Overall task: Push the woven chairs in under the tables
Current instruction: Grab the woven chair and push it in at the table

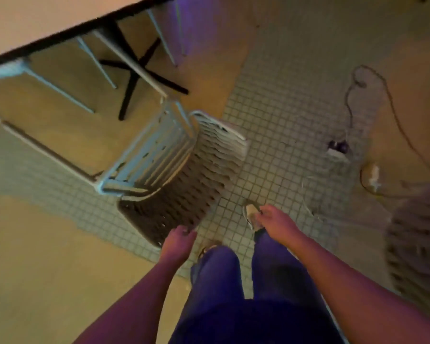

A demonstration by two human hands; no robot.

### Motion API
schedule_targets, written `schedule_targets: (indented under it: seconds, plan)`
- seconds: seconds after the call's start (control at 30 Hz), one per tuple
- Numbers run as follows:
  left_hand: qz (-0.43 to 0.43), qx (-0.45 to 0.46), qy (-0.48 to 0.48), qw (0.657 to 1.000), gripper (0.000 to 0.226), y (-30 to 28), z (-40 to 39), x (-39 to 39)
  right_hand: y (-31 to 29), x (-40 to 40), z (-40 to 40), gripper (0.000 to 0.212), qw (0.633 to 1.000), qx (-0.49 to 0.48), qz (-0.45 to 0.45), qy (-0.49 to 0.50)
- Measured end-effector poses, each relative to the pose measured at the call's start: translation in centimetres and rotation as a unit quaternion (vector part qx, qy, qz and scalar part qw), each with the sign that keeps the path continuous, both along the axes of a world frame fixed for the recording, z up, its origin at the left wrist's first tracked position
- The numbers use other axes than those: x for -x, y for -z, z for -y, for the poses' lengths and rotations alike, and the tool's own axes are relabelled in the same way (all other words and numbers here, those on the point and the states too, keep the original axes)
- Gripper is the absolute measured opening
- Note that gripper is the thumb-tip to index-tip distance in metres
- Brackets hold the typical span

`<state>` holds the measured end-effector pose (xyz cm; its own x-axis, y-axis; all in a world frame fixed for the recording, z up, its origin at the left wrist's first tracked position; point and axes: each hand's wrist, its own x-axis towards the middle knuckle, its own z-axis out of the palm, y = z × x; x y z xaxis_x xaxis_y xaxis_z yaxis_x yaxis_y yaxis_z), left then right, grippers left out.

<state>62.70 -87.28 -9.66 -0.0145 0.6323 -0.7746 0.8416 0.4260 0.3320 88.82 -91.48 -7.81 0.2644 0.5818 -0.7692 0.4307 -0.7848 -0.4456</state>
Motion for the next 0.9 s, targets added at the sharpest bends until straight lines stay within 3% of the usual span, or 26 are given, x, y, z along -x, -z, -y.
schedule_targets:
  seconds: [0.13, 0.2, 0.37, 0.5, 0.6, 0.7, 0.8, 0.9]
  plan:
    - [0.01, 0.017, -0.21, 0.978, 0.046, 0.5, 2.4, -2.9, 0.6, -3.5, -3.0, 0.031, 0.997, 0.025, -0.016, -0.065]
    - [0.041, 0.024, -0.331, 0.942, 0.043, 0.9, 3.4, -4.2, 1.2, -4.6, -4.2, 0.028, 0.997, 0.031, -0.041, -0.049]
    - [0.165, 0.058, -0.644, 0.745, 0.019, 4.0, 4.9, -6.3, 5.3, -4.2, -6.5, 0.027, 0.966, 0.096, -0.173, 0.164]
    - [0.226, 0.061, -0.774, 0.589, 0.026, 11.6, 5.9, -6.9, 14.0, -3.1, -7.7, 0.021, 0.94, 0.139, -0.202, 0.238]
    - [0.236, 0.054, -0.827, 0.507, 0.025, 20.2, 6.4, -6.5, 23.1, -2.8, -8.9, 0.033, 0.93, 0.168, -0.218, 0.243]
    - [0.239, 0.037, -0.847, 0.474, 0.024, 29.6, 6.2, -5.4, 32.4, -2.8, -11.4, 0.035, 0.929, 0.168, -0.221, 0.244]
    - [0.235, 0.024, -0.838, 0.492, 0.016, 39.0, 5.7, -3.9, 41.5, -2.7, -14.2, 0.017, 0.929, 0.154, -0.226, 0.248]
    - [0.229, 0.013, -0.837, 0.497, 0.027, 47.7, 5.5, -2.4, 49.6, -2.7, -16.3, 0.011, 0.927, 0.129, -0.234, 0.263]
